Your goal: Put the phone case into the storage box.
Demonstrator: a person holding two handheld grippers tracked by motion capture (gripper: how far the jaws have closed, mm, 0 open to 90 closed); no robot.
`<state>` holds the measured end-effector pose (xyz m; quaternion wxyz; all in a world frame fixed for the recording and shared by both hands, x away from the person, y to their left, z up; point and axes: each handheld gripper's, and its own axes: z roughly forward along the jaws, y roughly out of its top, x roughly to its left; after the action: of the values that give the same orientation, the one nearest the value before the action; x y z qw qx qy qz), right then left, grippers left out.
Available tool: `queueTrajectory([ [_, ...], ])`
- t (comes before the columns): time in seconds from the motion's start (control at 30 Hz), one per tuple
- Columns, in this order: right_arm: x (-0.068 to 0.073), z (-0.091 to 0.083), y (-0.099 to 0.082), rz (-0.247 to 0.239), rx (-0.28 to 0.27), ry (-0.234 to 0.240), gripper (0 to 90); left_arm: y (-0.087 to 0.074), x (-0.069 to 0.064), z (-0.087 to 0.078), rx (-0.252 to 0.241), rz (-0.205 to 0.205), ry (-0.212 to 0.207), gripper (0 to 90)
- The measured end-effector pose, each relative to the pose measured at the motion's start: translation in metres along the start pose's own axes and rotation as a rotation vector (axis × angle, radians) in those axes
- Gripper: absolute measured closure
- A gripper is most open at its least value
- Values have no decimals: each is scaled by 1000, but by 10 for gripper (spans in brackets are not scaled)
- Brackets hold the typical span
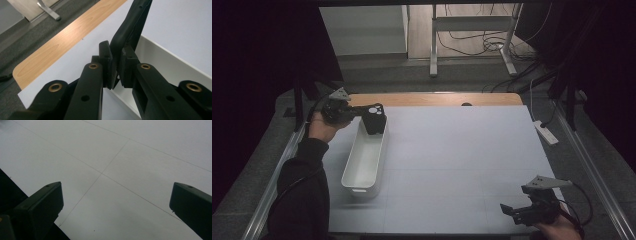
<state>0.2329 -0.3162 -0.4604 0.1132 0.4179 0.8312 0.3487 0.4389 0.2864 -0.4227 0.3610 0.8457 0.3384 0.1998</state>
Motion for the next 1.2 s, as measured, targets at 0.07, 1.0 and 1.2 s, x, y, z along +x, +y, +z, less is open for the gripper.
queueTrajectory([
  [0.07, 0, 0, 0, -1, 2, 0, 0, -2, 1, 1, -16, 5, -4, 817],
  [1.0, 0, 1, 0, 3, 7, 5, 0, -19, 4, 14, -24, -91, 72, 691],
  [1.2, 0, 0, 0, 4, 5, 3, 0, -23, 2, 13, -27, -152, 48, 659],
])
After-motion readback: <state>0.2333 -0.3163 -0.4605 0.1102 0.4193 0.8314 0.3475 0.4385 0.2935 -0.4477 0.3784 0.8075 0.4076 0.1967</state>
